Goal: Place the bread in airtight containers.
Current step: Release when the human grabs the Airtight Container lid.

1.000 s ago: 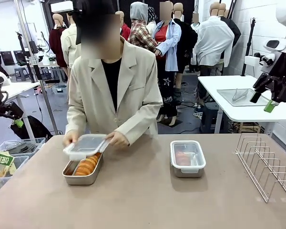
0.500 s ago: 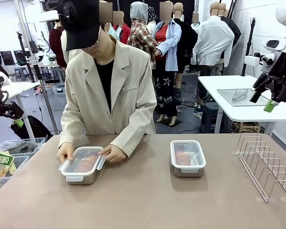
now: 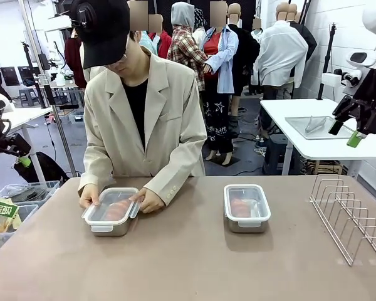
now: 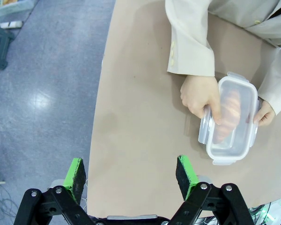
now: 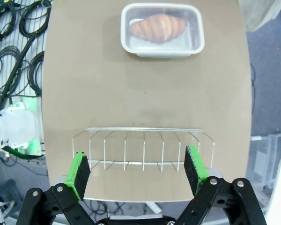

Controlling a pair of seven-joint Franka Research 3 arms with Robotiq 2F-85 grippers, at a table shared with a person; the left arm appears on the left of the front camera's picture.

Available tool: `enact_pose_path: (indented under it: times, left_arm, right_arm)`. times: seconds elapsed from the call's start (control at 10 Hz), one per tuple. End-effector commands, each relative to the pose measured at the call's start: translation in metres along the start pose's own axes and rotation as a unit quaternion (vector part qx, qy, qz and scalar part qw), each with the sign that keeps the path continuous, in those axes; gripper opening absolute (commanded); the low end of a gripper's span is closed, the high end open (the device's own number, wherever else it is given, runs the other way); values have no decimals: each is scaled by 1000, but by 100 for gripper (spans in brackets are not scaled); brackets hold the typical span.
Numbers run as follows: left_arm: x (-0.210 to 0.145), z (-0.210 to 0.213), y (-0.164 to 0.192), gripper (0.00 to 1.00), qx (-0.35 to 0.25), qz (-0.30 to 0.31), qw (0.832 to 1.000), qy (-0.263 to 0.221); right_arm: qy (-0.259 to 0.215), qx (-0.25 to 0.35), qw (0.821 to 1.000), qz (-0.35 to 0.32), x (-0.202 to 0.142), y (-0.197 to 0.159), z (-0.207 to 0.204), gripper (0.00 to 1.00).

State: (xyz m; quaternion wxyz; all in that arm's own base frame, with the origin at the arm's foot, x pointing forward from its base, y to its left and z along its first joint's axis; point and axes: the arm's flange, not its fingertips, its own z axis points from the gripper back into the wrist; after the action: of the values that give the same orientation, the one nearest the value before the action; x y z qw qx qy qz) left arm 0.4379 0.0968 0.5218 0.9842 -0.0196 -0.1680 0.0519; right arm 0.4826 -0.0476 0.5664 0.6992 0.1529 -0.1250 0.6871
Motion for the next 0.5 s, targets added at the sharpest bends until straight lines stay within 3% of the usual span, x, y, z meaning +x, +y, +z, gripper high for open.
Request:
enact_pose_path:
  times: [0.0,0.4]
  left_arm:
    - [0,1,2,100,4,1,1000,-1]
    - [0,1,2,100,4,1,1000,-1]
  right_arm:
    - [4,7,1000,-10,1,1,-2,100]
    - [4,7,1000,-10,1,1,-2,100]
